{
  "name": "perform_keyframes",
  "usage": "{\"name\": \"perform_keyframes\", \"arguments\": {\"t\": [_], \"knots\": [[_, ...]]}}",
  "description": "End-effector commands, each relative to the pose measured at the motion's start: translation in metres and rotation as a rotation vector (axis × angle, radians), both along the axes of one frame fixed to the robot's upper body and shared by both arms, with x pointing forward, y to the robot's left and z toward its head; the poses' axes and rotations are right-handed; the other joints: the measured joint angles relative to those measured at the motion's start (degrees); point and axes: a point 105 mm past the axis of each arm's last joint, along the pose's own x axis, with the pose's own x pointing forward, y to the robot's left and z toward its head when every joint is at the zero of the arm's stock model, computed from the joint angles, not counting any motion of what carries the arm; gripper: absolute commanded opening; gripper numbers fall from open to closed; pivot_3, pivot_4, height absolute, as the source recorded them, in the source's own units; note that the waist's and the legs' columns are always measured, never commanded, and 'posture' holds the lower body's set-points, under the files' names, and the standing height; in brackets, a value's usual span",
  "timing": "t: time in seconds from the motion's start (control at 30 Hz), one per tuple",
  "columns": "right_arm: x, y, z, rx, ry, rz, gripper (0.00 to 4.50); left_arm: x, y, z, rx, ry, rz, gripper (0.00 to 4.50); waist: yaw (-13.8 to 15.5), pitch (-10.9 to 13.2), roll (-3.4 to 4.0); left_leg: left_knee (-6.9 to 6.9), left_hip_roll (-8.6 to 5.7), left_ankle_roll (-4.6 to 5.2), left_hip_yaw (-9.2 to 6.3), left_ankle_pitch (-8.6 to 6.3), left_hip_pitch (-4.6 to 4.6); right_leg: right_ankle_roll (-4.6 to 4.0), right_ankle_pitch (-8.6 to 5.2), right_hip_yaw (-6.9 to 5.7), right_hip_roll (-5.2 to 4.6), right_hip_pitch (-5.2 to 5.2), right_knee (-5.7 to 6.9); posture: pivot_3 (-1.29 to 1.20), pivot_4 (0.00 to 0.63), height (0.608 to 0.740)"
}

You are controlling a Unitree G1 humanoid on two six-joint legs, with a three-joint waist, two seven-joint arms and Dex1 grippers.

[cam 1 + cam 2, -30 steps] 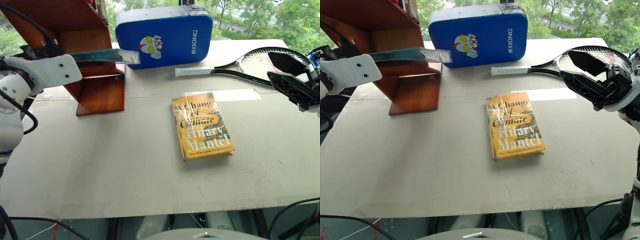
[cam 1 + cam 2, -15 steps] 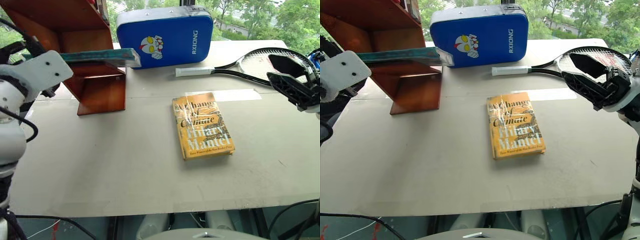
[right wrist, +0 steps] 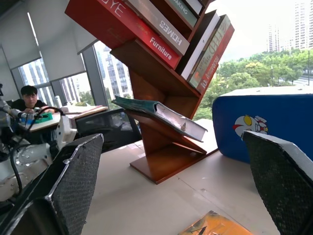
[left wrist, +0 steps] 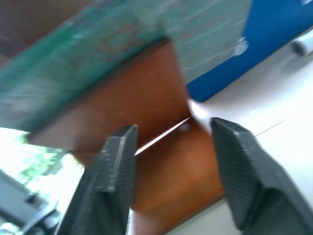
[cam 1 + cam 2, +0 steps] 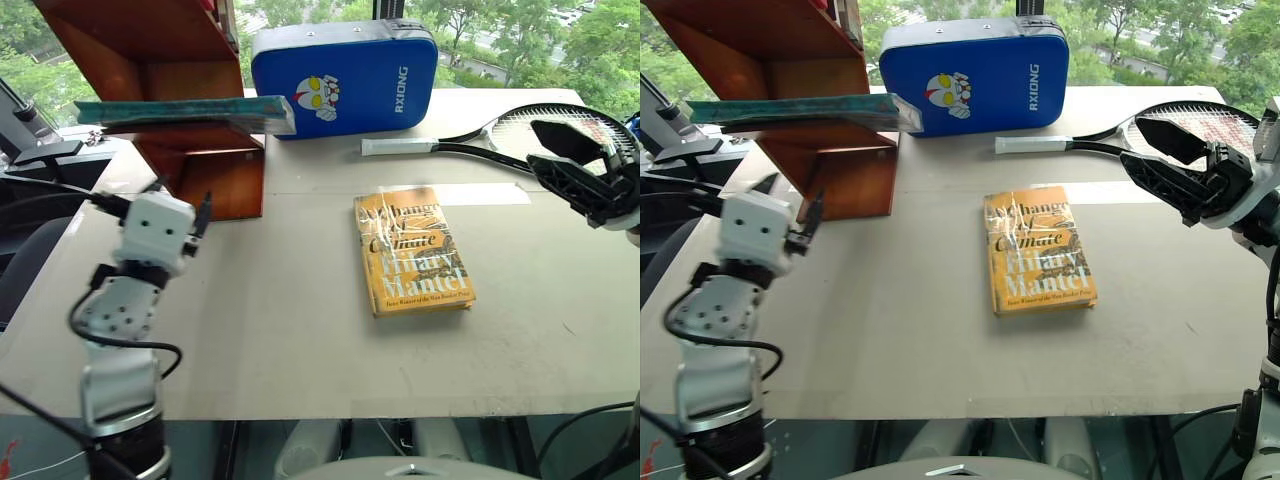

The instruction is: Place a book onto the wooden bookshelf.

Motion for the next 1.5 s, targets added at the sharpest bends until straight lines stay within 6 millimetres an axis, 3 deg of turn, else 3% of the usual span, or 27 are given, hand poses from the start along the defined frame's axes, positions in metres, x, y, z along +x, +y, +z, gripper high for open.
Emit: {"name": "perform_keyframes", "arguments": {"t": [0.03,0.07,0.1,0.3,0.43,0.63,0.8,0.9,1.07,1.1,1.17,1.37,1.5], "knots": [[-0.011,-0.003,0.014,0.003,-0.072,-0.027,4.5,0.022,-0.042,-0.003,0.016,-0.062,-0.143,0.67,-0.02,0.0,-0.03,0.03,0.01,-0.01,0.0,0.01,-0.03,-0.03,0.05,0.0,0.04,-0.02,-0.01,0.0,0.15,0.74],[-0.013,-0.003,0.014,0.003,-0.071,-0.034,4.5,0.03,-0.055,-0.01,0.023,-0.054,-0.19,0.14,-0.03,-0.02,0.0,0.03,0.01,-0.02,0.02,0.01,-0.02,-0.04,0.06,0.02,0.03,-0.02,0.0,0.0,0.15,0.74],[-0.014,-0.004,0.014,0.001,-0.071,-0.04,4.5,0.038,-0.066,-0.016,0.015,-0.044,-0.223,0.06,0.0,-0.03,0.0,0.03,0.01,-0.02,0.05,0.01,-0.01,-0.03,0.05,0.06,0.03,-0.02,-0.01,0.0,0.15,0.74],[-0.021,-0.009,0.018,-0.022,-0.091,-0.091,4.5,0.089,-0.104,-0.014,-0.077,-0.096,-0.237,0.06,-0.68,-0.02,-0.05,0.04,0.01,-0.01,0.09,0.02,-0.07,-0.03,0.06,0.11,0.07,-0.1,-0.02,0.0,0.15,0.74],[-0.025,-0.011,0.02,-0.021,-0.097,-0.111,4.5,0.104,-0.123,0.005,-0.127,-0.191,-0.216,0.06,-0.67,-0.03,-0.09,0.13,0.01,0.0,0.11,0.02,-0.16,0.0,0.07,0.1,0.03,-0.12,0.0,0.0,0.15,0.74],[-0.03,-0.009,0.023,-0.009,-0.102,-0.094,4.5,0.121,-0.109,0.038,-0.19,-0.311,0.002,0.06,-0.84,-0.02,-0.11,0.03,0.03,0.0,0.3,0.02,-0.1,0.01,0.07,0.24,0.07,-0.23,0.04,0.0,0.15,0.74],[-0.038,-0.003,0.024,-0.008,-0.07,0.003,4.5,0.126,-0.09,0.035,-0.179,-0.325,0.197,0.06,-0.67,-0.02,-0.11,0.05,0.03,0.0,0.34,0.02,-0.11,0.03,0.08,0.28,0.07,-0.23,0.05,0.0,0.15,0.74],[-0.041,-0.002,0.023,-0.006,-0.057,0.032,4.5,0.124,-0.08,0.033,-0.174,-0.342,0.275,0.71,-0.94,-0.01,-0.14,0.04,0.03,0.0,0.35,0.02,-0.11,0.03,0.08,0.29,0.08,-0.25,0.04,0.0,0.15,0.74],[-0.039,0.0,0.026,-0.002,-0.056,0.04,4.5,0.123,-0.069,0.037,-0.194,-0.365,0.343,2.92,-2.54,-0.01,-0.14,-0.08,0.09,0.0,0.49,0.02,-0.03,0.03,0.09,0.46,0.15,-0.31,0.1,0.0,0.15,0.74],[-0.038,0.0,0.025,-0.005,-0.056,0.039,4.5,0.123,-0.068,0.037,-0.19,-0.366,0.347,3.58,-2.96,-0.01,-0.14,-0.1,0.1,0.0,0.56,0.02,0.01,0.03,0.08,0.52,0.18,-0.32,0.12,0.0,0.15,0.74],[-0.037,0.0,0.025,-0.009,-0.057,0.035,4.5,0.123,-0.071,0.036,-0.169,-0.365,0.328,4.36,-3.68,-0.01,-0.14,-0.14,0.12,0.0,0.63,0.02,0.05,0.03,0.09,0.59,0.2,-0.33,0.15,0.0,0.15,0.74],[-0.034,0.001,0.021,-0.019,-0.059,0.02,4.5,0.125,-0.101,0.015,-0.141,-0.248,0.111,4.36,-3.24,-0.02,-0.15,-0.14,0.14,0.0,0.67,0.02,0.07,0.03,0.09,0.61,0.21,-0.34,0.18,0.0,0.15,0.74],[-0.034,0.001,0.016,-0.024,-0.053,0.006,4.5,0.12,-0.106,-0.012,-0.155,-0.122,0.004,4.44,-2.35,-0.02,-0.15,-0.11,0.12,0.0,0.66,0.02,0.03,0.04,0.09,0.58,0.19,-0.34,0.1,0.0,0.15,0.74]]}}
